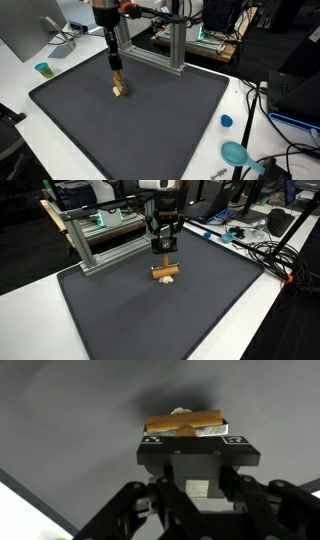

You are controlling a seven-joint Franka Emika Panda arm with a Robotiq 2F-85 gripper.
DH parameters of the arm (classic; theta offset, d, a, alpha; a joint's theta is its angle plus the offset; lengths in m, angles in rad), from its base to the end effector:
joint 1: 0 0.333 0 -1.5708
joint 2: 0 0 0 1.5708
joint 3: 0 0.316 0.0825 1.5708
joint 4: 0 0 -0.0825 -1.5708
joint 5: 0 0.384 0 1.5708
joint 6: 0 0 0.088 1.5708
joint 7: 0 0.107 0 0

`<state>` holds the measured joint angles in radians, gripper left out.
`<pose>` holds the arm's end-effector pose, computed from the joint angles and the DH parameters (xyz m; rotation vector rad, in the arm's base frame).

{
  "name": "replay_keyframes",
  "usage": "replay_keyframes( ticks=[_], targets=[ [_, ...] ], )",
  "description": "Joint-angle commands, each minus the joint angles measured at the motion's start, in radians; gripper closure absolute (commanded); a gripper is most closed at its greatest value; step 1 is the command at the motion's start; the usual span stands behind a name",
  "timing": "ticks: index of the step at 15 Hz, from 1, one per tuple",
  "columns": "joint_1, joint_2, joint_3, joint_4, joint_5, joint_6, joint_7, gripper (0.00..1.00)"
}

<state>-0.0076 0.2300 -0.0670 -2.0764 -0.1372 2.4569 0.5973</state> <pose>0.5939 -0.0433 0.3331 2.9398 -0.8600 0.2662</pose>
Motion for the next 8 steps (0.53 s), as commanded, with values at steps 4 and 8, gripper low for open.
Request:
replay_keyframes(
  ticks=[4, 8],
  targets=[
    [0.019, 0.071, -0.036, 0.098, 0.000, 0.003, 0.021, 0.78],
    [0.021, 0.100, -0.048, 0.133, 0.004, -0.013, 0.019, 0.78]
  ],
)
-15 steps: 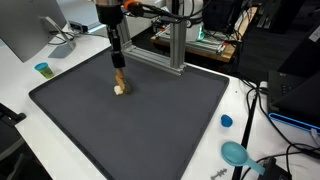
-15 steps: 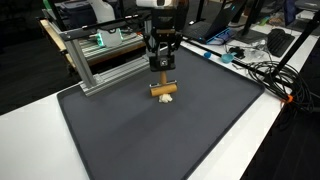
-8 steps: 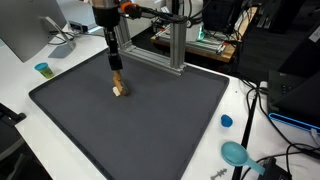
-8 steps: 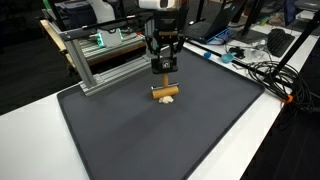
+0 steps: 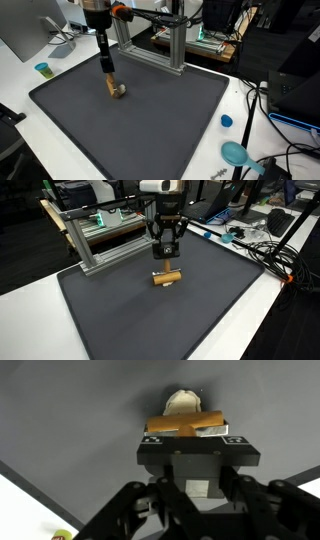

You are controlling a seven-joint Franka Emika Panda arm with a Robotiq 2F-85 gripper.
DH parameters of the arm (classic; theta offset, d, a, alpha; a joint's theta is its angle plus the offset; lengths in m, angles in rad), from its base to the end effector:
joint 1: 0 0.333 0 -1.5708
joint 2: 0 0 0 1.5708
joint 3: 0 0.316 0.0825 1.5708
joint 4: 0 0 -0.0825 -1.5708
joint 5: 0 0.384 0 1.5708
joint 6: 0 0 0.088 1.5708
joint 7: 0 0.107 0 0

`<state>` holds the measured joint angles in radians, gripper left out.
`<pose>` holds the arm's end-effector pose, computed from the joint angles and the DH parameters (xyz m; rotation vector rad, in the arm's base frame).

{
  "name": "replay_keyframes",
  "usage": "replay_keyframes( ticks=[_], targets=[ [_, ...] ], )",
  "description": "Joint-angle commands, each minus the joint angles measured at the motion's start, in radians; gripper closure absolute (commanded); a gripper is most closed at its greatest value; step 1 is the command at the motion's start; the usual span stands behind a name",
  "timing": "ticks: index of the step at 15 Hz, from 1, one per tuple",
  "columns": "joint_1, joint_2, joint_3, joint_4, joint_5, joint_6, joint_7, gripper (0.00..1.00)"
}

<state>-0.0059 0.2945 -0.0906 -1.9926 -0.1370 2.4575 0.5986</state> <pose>0.6167 -0.0572 0.3317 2.9201 -0.8875 0.2986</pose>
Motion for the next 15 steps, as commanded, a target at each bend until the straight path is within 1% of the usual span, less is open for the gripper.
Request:
replay_keyframes(
  ticks=[1, 9, 15],
  targets=[
    [0.019, 0.040, -0.025, 0.056, 0.008, -0.018, 0.013, 0.78],
    [0.026, 0.001, -0.010, 0.027, 0.022, -0.097, -0.046, 0.78],
    [0.015, 0.019, 0.002, 0.047, 0.068, -0.172, -0.124, 0.78]
  ],
)
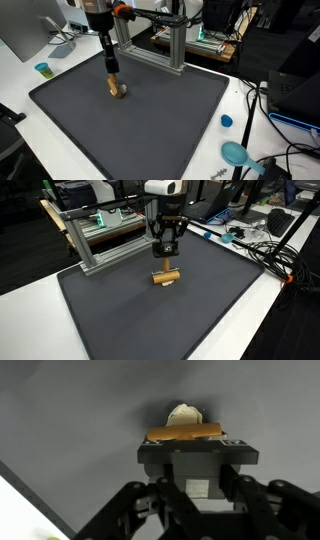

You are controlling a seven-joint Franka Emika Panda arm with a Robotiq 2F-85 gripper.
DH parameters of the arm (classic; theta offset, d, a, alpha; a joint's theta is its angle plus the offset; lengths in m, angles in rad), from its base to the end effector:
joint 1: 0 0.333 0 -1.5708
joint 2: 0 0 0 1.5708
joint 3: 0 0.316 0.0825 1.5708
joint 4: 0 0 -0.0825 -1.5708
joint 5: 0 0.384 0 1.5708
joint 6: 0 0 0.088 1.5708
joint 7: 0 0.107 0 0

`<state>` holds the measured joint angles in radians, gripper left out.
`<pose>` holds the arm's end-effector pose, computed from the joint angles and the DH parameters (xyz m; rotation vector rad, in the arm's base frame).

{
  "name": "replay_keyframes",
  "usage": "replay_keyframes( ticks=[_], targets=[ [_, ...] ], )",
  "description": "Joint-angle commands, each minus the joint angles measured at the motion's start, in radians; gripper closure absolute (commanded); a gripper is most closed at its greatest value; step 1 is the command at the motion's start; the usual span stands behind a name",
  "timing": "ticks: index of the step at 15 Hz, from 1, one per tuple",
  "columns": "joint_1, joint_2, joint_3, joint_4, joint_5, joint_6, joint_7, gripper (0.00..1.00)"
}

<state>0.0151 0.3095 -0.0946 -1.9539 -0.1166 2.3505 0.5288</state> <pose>0.6182 -0.0482 0.3291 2.9404 -0.7887 0.1690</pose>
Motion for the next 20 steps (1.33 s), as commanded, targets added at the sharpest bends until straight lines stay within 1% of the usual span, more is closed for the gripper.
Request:
replay_keyframes(
  ticks=[1, 7, 10, 12, 13, 14, 15, 19, 20],
  targets=[
    [-0.010, 0.011, 0.007, 0.015, 0.059, -0.075, -0.071, 0.78],
    [-0.026, 0.022, 0.009, 0.040, 0.115, -0.161, -0.140, 0.78],
    [-0.028, 0.019, 0.007, 0.041, 0.123, -0.170, -0.149, 0.78],
    [-0.022, -0.026, 0.005, 0.016, 0.111, -0.107, -0.146, 0.78],
    [-0.013, -0.082, 0.005, -0.011, 0.085, -0.081, -0.163, 0.78],
    [-0.003, -0.130, 0.004, -0.029, 0.040, -0.091, -0.199, 0.78],
    [-0.003, -0.167, 0.013, -0.020, 0.028, -0.189, -0.260, 0.78],
    [-0.012, -0.232, 0.049, 0.043, 0.042, -0.398, -0.461, 0.78],
    [-0.011, -0.236, 0.056, 0.056, 0.041, -0.432, -0.509, 0.78]
  ],
)
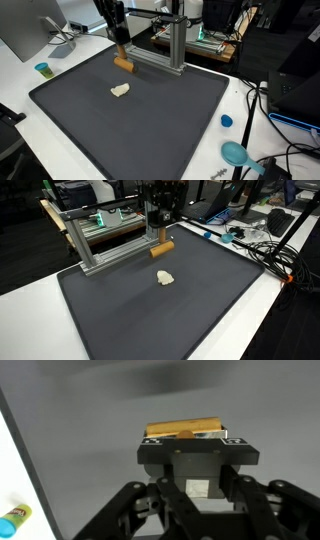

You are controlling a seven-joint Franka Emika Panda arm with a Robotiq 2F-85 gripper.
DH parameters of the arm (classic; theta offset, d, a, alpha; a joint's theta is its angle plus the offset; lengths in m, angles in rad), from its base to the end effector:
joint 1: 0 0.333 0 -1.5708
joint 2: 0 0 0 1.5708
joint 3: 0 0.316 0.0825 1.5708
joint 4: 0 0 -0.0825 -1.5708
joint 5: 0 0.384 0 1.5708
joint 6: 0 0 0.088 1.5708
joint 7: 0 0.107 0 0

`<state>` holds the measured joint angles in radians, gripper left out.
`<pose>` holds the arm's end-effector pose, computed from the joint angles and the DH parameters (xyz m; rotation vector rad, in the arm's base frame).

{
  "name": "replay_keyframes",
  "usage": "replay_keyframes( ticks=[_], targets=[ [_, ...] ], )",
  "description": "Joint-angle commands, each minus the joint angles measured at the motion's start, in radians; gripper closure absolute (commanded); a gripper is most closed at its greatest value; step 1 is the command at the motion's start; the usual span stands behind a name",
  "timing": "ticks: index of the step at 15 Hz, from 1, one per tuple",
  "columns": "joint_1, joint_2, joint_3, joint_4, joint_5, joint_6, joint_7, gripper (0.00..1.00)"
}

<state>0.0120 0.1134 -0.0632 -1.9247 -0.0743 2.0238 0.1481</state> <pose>0.5833 -0.0332 0.4304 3.0567 -0.2542 -0.0162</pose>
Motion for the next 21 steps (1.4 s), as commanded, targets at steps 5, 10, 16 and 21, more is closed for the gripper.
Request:
replay_keyframes(
  ticks=[5, 10, 16, 21],
  targets=[
    [-0.010, -0.047, 0.048, 0.056, 0.018, -0.120, -0.394, 0.78],
    [-0.011, -0.044, 0.050, 0.039, 0.013, -0.099, -0.467, 0.53],
    [-0.046, -0.033, 0.046, 0.024, 0.093, 0.054, -0.814, 0.78],
    [-0.103, 0.045, 0.039, 0.103, 0.187, 0.005, -1.175, 0.78]
  ],
)
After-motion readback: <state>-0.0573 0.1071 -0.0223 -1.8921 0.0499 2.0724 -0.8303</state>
